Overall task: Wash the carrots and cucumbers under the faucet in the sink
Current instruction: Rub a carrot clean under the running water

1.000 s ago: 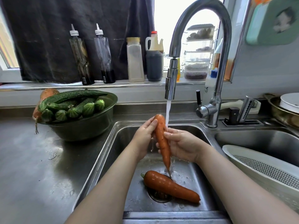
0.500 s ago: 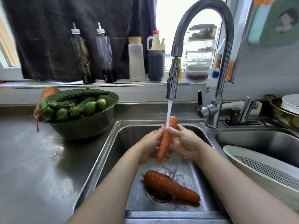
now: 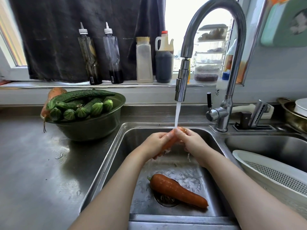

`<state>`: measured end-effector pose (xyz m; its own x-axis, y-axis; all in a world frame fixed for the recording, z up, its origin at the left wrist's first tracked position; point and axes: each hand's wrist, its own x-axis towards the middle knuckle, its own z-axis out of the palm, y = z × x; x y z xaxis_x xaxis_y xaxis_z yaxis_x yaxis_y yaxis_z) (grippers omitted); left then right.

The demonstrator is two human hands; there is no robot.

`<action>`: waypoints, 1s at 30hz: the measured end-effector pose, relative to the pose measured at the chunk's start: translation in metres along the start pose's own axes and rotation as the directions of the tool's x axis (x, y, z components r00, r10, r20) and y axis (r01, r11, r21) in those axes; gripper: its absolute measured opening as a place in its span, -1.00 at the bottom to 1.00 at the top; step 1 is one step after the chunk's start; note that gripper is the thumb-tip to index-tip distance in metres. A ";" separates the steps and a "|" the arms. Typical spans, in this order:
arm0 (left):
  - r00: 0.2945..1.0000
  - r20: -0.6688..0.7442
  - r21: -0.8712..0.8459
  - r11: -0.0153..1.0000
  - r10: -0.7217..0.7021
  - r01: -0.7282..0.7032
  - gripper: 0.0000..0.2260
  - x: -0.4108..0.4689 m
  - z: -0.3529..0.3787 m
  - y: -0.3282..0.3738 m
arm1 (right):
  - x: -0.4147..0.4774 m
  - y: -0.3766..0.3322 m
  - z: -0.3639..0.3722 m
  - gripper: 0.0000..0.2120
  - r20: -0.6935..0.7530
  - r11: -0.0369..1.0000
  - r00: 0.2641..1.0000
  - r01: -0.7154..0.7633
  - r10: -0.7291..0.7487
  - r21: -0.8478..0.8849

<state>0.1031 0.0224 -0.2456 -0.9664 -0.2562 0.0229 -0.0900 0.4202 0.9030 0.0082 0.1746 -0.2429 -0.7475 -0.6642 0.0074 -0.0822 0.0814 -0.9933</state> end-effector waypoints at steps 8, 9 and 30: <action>0.994 0.110 0.041 0.999 -0.013 0.008 -0.72 0.003 0.006 0.003 | 0.005 0.002 -0.003 -0.78 -0.148 0.994 0.988 -0.021 0.037 0.105; 0.996 0.093 0.035 0.999 -0.014 0.011 -0.74 0.002 0.008 0.005 | 0.005 0.002 -0.003 -0.77 -0.160 0.995 0.986 -0.024 0.039 0.097; 1.000 0.018 0.078 0.997 0.013 -0.015 -0.62 0.013 0.008 -0.004 | 0.014 0.012 -0.006 -0.76 -0.218 0.999 0.975 0.047 -0.042 0.016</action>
<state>0.0894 0.0245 -0.2522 -0.9716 -0.2352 0.0275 -0.0942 0.4904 0.8664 -0.0074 0.1703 -0.2545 -0.8689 -0.4893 0.0743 -0.1064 0.0381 -0.9936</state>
